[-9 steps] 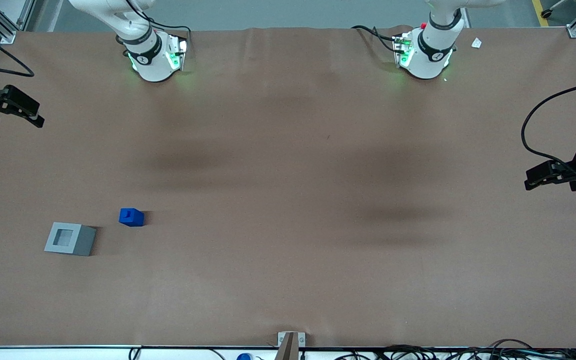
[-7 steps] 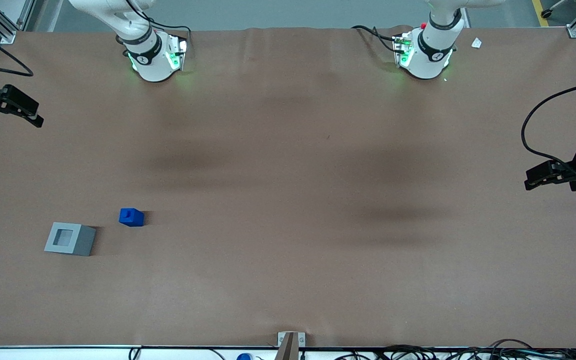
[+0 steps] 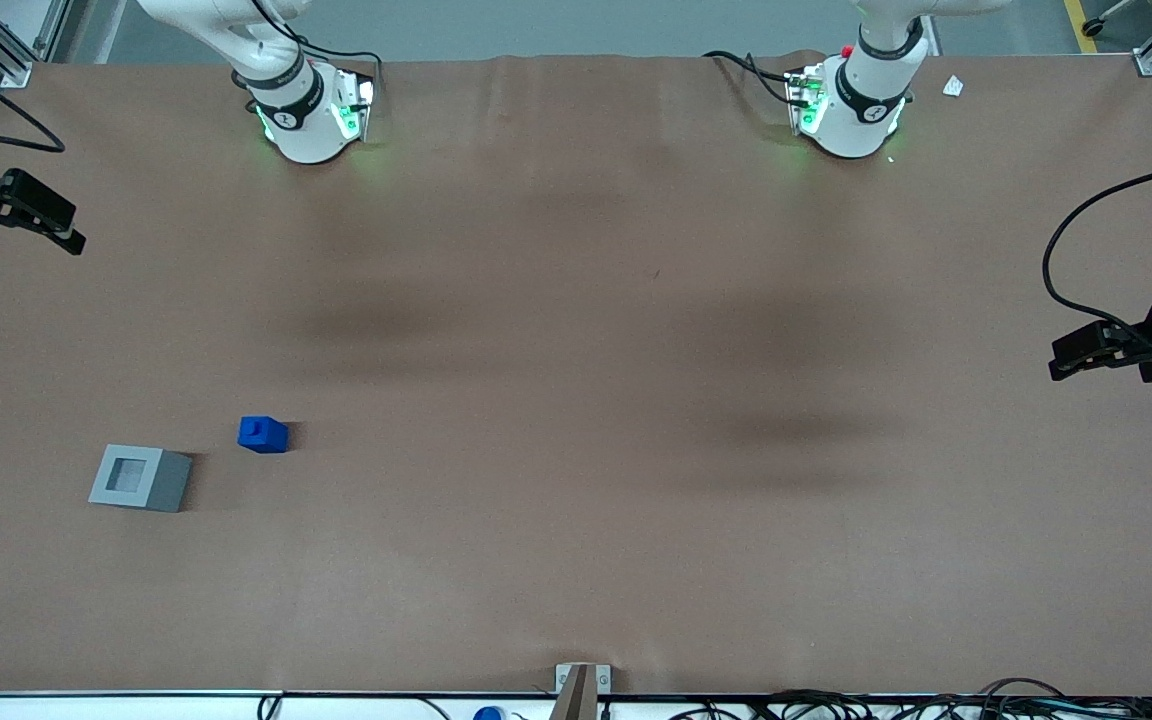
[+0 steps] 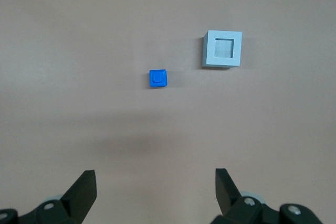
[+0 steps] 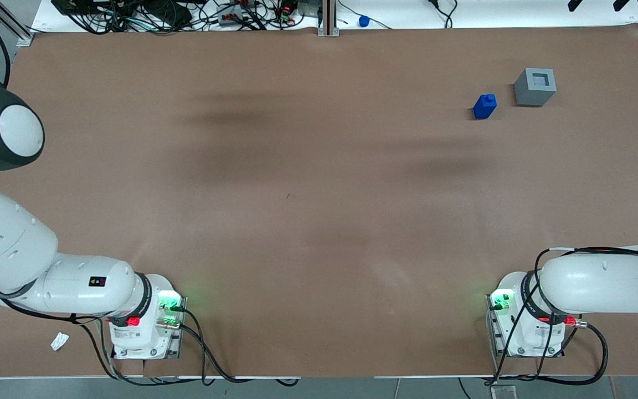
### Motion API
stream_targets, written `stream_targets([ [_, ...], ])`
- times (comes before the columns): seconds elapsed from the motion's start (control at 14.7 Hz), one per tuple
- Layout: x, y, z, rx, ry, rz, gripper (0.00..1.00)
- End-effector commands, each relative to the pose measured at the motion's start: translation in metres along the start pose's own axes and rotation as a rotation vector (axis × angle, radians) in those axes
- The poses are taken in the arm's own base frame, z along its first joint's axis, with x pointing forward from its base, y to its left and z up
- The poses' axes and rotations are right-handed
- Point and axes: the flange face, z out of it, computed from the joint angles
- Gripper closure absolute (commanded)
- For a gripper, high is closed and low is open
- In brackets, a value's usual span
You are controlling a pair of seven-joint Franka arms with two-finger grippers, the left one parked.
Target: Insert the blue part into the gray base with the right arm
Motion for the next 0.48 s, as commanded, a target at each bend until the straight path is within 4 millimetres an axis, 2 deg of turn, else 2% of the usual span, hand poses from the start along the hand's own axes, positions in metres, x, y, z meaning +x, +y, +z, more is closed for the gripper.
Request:
stream_targets([
  [0.0,0.001,0.001,-0.002,0.006,0.0,0.01,0.0],
  [0.14,0.006,0.002,0.004,0.006,-0.009,0.014,0.0],
  [0.27,0.015,0.0,0.023,0.004,-0.041,0.009,0.0],
  [0.41,0.031,-0.003,0.051,0.0,-0.071,0.005,0.0],
])
